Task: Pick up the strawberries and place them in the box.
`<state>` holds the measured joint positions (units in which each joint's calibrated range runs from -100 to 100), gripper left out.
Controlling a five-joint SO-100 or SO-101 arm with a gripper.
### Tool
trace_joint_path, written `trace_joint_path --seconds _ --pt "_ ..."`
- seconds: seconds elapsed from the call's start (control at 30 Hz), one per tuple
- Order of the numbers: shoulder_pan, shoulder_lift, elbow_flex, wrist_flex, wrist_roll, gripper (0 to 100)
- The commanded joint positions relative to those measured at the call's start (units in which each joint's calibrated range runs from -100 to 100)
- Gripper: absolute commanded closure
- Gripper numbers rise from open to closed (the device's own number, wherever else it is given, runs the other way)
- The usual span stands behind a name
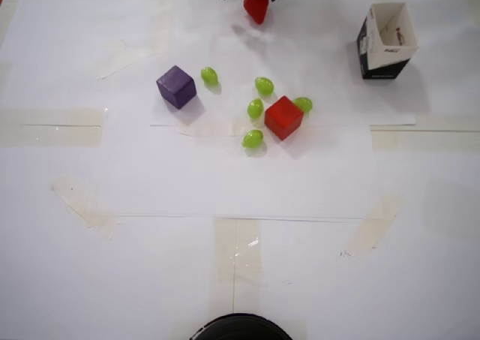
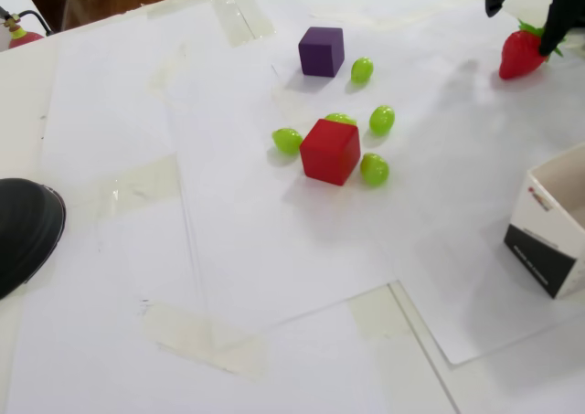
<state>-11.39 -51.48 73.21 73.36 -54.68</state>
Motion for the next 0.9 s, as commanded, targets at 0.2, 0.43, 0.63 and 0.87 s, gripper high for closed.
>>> trace_joint_path --seconds 0.2,0.43,0.63,0.87 --pt "-0.9 2.7 2.7 -5.9 1.0 71" --pt "-0.9 3.2 2.9 -6.1 1.1 74" --pt "-0.7 3.3 2.9 -5.9 1.2 77" --pt "-1.0 4.2 2.9 -5.1 1.2 80"
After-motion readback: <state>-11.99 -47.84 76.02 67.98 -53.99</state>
